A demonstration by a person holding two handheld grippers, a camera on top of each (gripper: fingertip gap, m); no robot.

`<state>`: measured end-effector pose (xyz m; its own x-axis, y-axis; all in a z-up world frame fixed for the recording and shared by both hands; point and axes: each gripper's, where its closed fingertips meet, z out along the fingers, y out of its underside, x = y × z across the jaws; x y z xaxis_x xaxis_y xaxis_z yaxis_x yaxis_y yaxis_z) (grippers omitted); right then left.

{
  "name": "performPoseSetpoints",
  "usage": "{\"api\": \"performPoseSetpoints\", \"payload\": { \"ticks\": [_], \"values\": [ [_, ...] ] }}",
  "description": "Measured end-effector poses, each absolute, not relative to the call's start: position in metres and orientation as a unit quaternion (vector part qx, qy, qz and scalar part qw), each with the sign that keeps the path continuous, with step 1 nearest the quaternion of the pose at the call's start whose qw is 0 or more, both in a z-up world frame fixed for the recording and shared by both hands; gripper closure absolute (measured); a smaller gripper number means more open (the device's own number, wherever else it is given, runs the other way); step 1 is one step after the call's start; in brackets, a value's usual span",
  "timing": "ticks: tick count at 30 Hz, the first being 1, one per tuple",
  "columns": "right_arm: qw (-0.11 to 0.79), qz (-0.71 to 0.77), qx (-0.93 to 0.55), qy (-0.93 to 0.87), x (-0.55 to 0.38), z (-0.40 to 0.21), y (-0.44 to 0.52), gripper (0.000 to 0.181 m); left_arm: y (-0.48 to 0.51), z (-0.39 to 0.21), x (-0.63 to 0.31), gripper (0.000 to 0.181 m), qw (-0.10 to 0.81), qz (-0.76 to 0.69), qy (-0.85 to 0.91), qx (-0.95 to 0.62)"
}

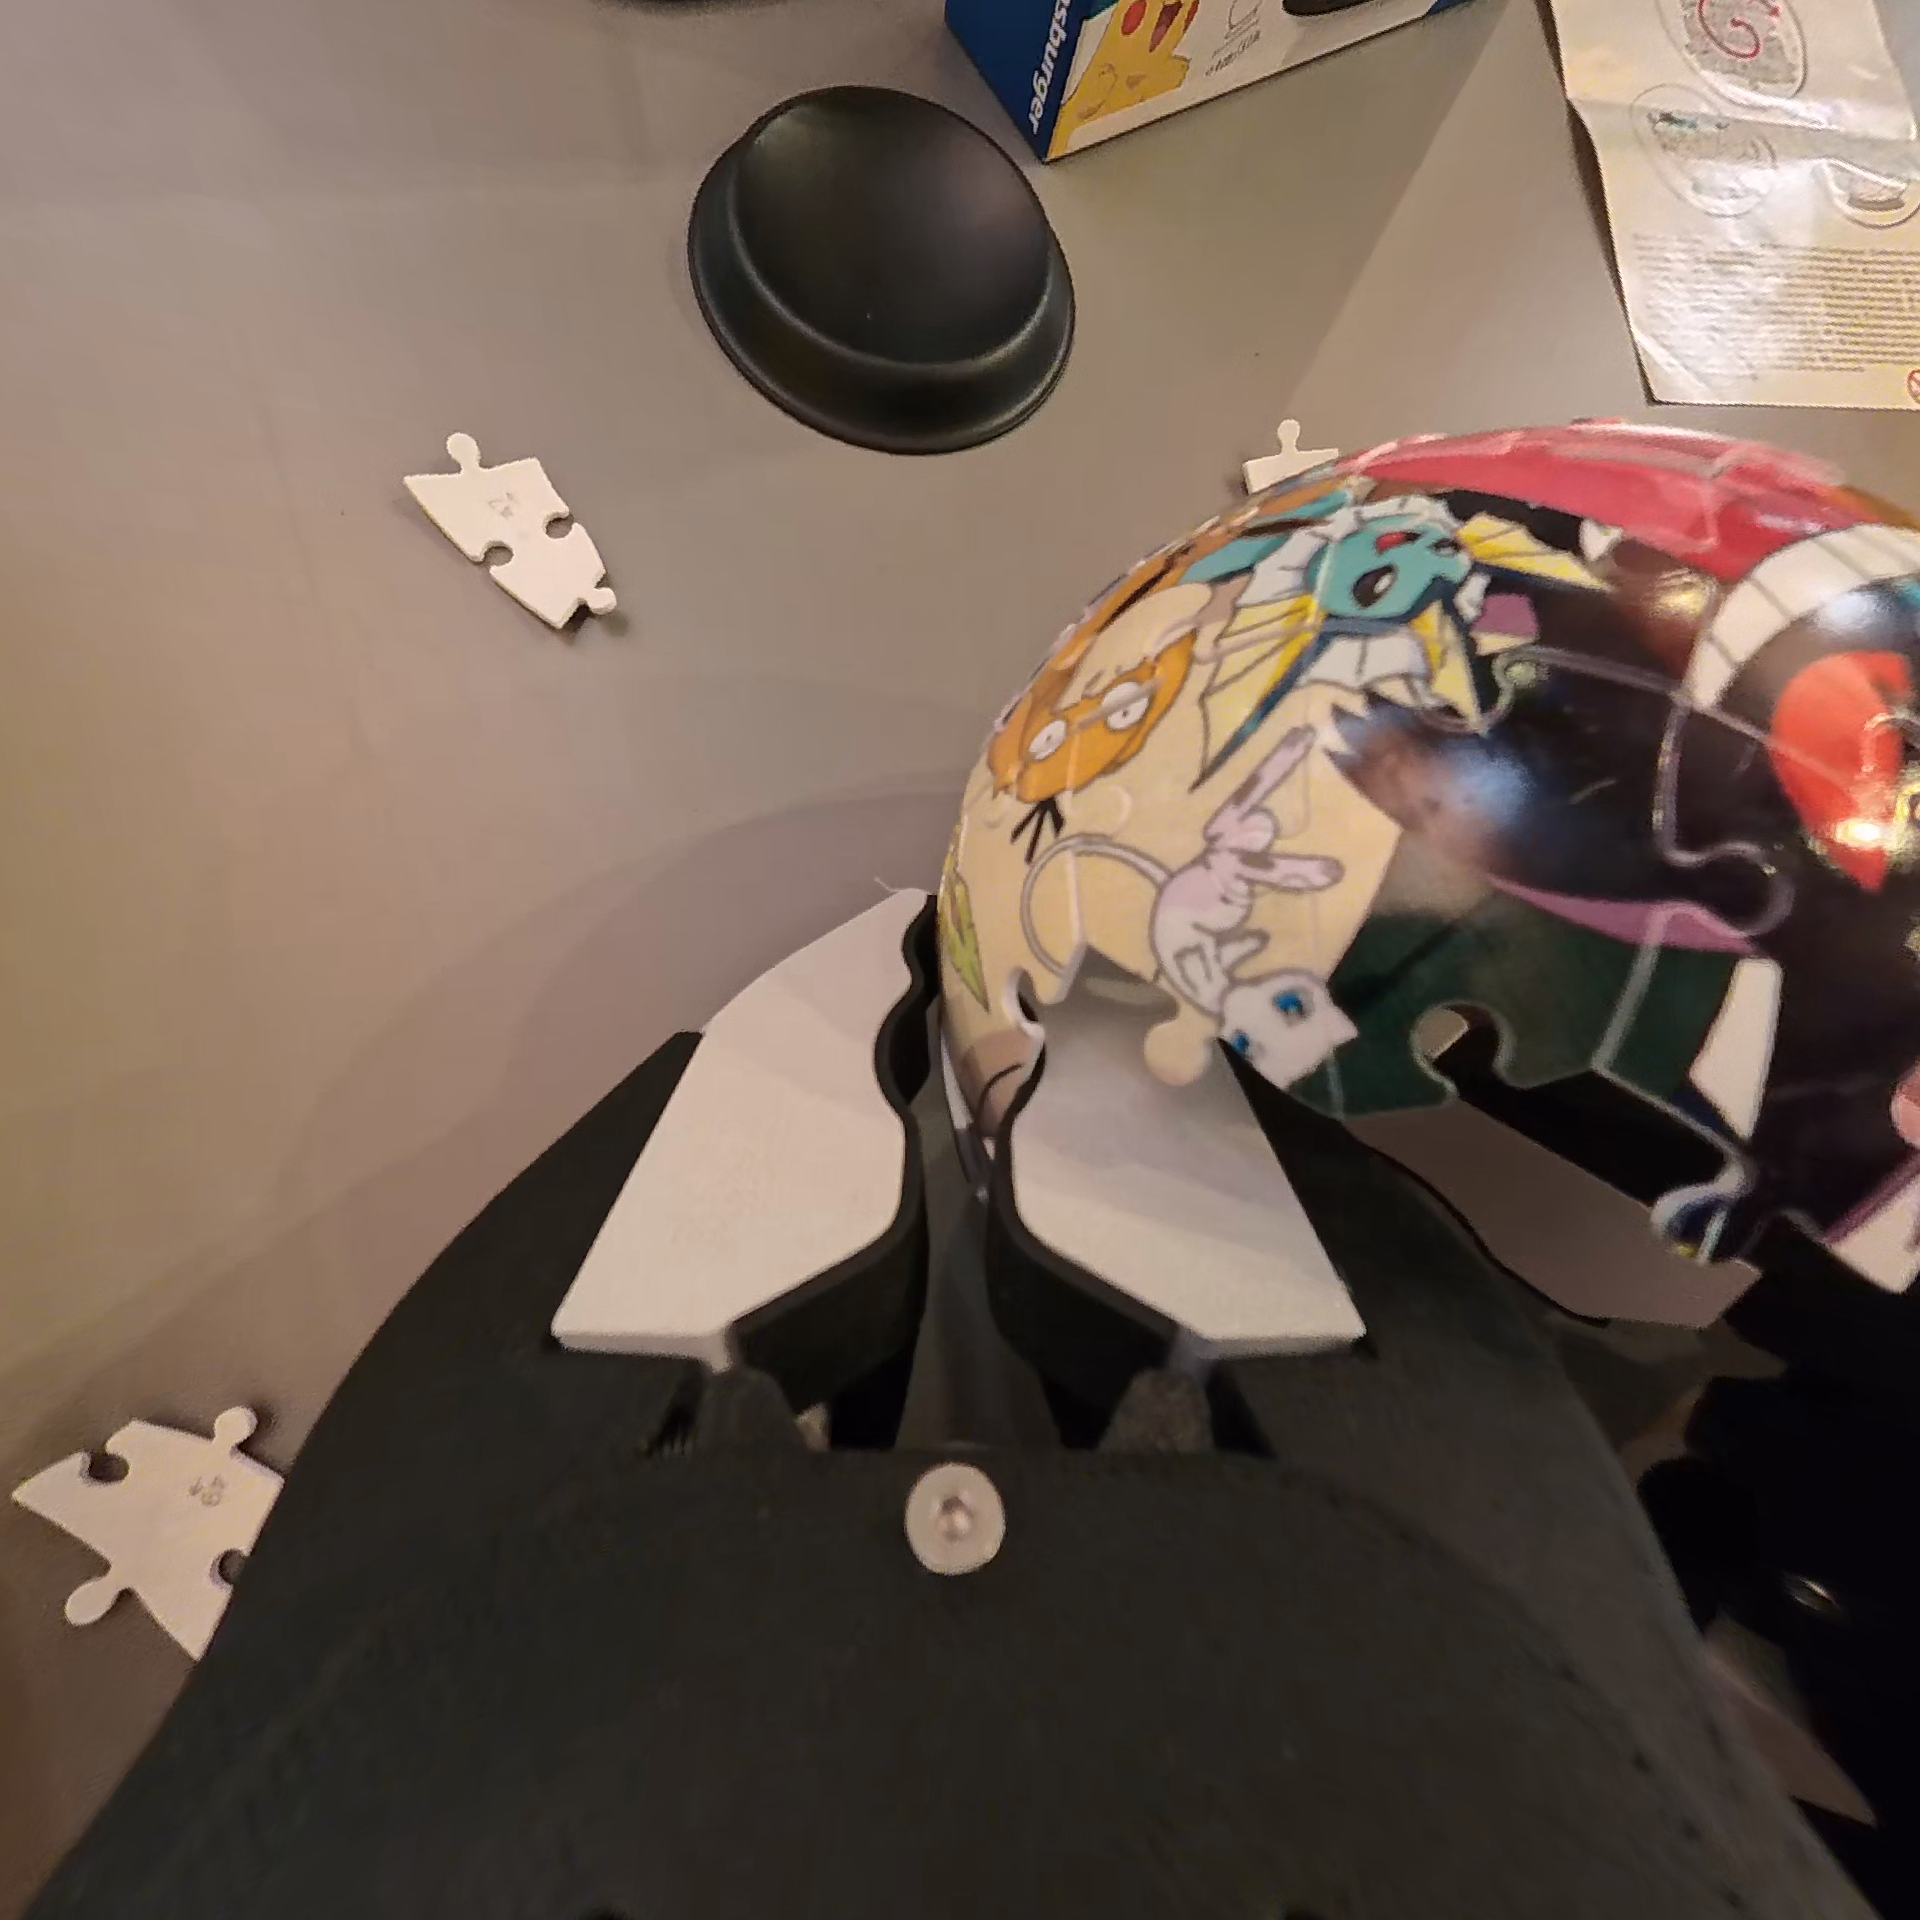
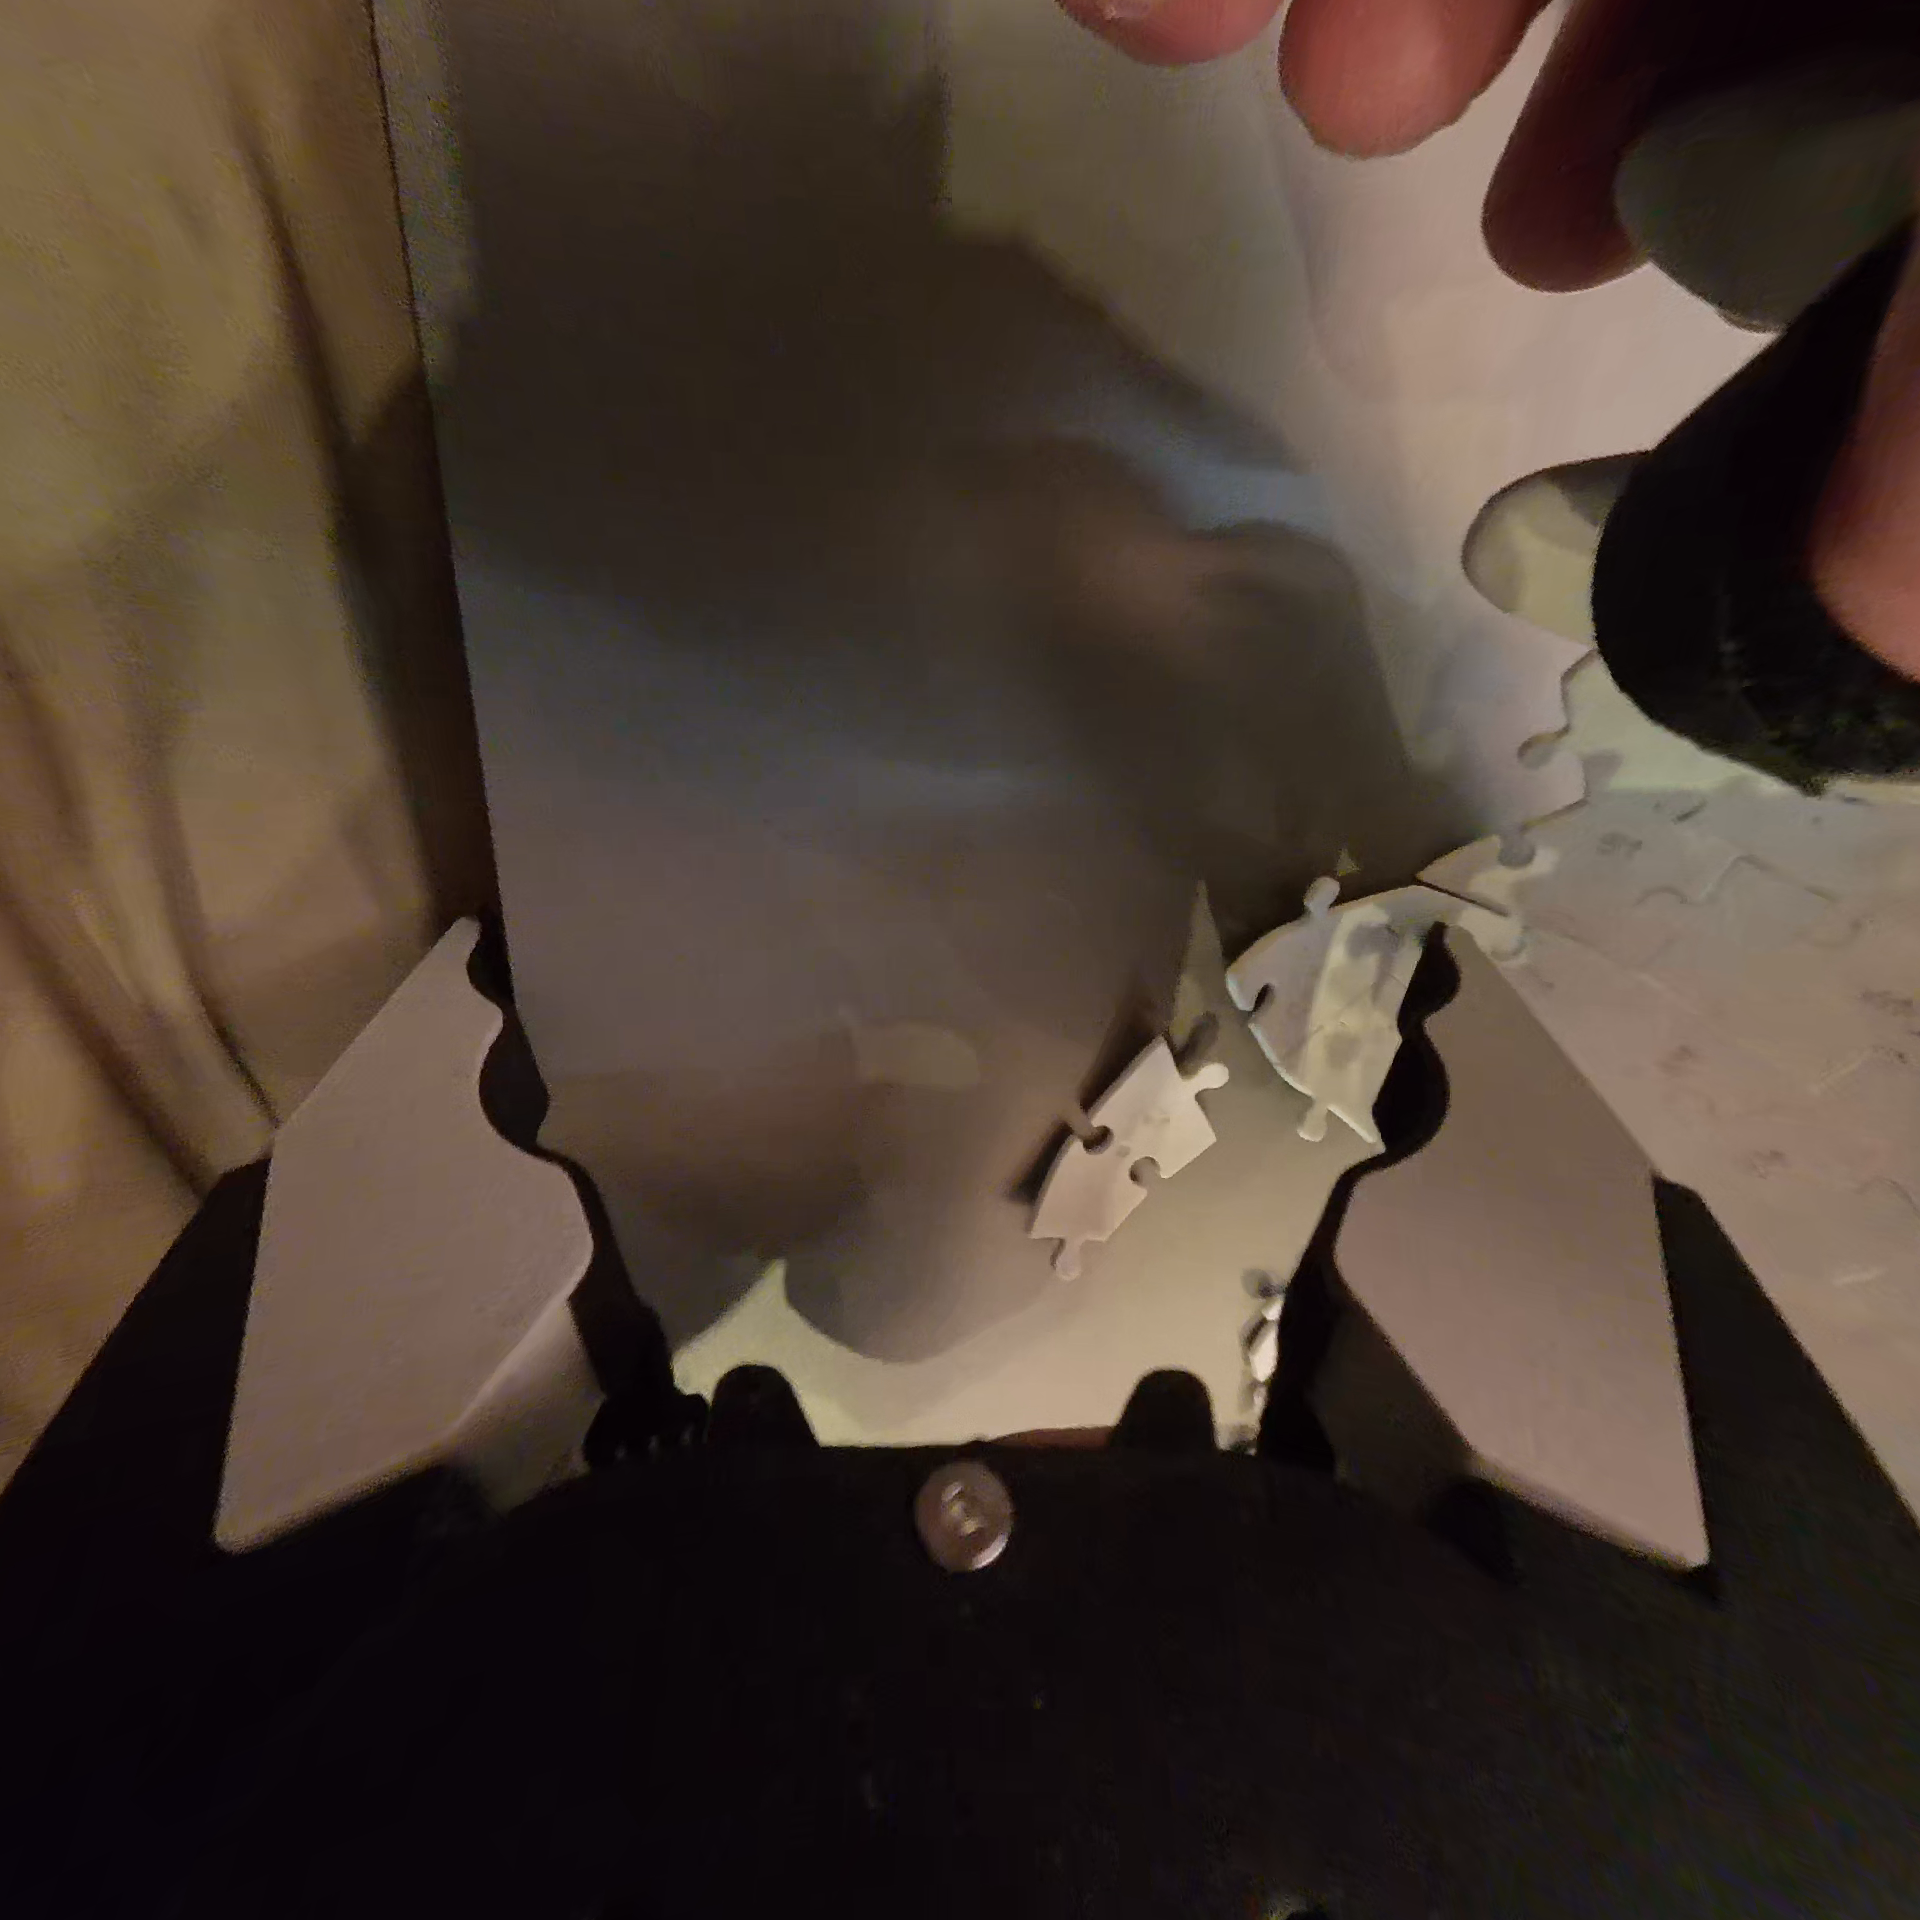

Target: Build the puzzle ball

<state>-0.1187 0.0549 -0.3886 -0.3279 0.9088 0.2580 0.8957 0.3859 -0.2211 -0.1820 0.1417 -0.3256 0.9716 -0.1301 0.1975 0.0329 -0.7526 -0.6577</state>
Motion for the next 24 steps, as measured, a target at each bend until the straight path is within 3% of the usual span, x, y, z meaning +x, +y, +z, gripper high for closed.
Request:
{"api": "performPoseSetpoints", "payload": {
  "ticks": [24],
  "values": [
    [0.149,0.007,-0.539,-0.829,-0.1136,-0.3896,0.0555,0.020,0.1406,-0.3262,-0.1821,0.175,0.336,-0.128,0.025,-0.933]
  ]
}}
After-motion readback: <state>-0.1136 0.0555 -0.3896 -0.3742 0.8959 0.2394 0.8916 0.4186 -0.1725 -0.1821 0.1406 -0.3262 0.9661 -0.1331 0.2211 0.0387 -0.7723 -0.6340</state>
